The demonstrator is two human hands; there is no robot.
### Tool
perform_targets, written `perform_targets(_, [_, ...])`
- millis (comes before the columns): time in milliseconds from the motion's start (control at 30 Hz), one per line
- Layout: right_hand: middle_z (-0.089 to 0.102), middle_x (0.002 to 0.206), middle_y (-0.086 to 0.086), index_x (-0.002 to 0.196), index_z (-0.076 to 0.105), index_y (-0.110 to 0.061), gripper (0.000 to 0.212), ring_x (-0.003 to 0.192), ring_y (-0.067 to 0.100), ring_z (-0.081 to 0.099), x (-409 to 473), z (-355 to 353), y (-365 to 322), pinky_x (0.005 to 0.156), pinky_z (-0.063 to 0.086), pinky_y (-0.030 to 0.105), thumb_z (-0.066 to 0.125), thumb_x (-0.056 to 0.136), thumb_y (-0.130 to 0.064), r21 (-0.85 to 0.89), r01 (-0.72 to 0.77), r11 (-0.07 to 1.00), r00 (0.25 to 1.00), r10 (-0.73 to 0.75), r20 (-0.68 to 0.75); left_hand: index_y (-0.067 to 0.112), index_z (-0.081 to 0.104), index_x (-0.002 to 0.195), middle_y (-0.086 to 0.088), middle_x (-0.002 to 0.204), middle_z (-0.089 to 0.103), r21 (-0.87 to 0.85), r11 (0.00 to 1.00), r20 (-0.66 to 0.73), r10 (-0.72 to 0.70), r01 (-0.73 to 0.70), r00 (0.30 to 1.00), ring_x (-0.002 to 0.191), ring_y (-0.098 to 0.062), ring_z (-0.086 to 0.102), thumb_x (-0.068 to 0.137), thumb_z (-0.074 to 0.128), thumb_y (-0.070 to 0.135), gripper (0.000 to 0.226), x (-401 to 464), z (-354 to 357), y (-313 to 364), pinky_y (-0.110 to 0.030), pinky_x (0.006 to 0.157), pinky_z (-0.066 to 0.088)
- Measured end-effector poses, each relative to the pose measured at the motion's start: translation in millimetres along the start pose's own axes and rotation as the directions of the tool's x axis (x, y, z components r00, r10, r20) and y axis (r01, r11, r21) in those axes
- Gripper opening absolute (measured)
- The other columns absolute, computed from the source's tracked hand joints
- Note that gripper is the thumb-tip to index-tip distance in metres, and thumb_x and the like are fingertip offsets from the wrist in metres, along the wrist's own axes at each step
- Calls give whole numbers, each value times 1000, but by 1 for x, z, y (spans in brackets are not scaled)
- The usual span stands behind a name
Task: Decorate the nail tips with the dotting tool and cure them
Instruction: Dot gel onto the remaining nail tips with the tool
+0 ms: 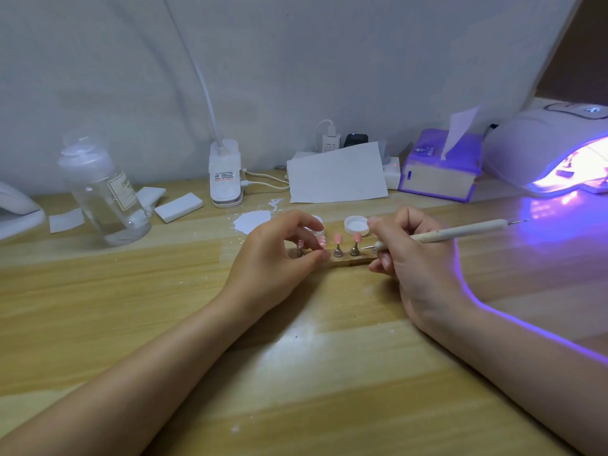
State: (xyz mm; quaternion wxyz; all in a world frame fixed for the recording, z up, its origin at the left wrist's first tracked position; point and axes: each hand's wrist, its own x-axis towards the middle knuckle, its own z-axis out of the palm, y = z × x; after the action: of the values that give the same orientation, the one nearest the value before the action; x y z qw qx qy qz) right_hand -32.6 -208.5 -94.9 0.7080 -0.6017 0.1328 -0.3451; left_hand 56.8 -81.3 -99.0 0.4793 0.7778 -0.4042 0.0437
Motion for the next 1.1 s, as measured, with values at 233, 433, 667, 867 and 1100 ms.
perform_targets(233, [38,34,-10,37,49,-22,44,32,1,36,0,0,-1,41,42,16,63,76,-9,2,-6,1000,1000,6,-10,39,55,88,11,77,64,-15,999,50,-29,30,998,72,-4,58,66,80,22,37,-1,-1,0,-19,73,46])
perform_targets(433, [40,35,-8,39,46,-21,44,32,1,36,0,0,-2,39,42,16,64,77,-7,23,-34,999,999,35,-29,39,54,84,17,75,63,39,998,80,-46,43,996,73,0,57,66,80,18,38,0,-6,1,-22,76,47])
perform_targets(667, [50,69,21,50,42,-14,36,32,2,36,-1,1,-4,38,41,16,64,77,-6,3,-41,999,998,41,-36,37,55,89,16,74,63,111,991,189,-98,78,977,72,2,56,70,77,19,34,2,-22,1,-21,74,46])
perform_targets(867, [49,66,20,56,43,-8,30,32,2,36,-1,2,-3,39,41,17,62,80,-4,-26,-36,999,999,36,-30,33,65,83,11,72,63,158,985,80,-87,74,993,70,-3,56,70,73,38,17,2,-12,6,-23,69,44])
perform_targets(1100, [47,63,19,57,44,-7,30,32,2,37,-2,1,-3,39,41,17,61,81,-4,-42,-34,999,999,34,-20,21,64,75,11,67,58,216,975,66,33,-47,997,70,-1,50,74,72,19,9,2,-4,7,-8,59,31])
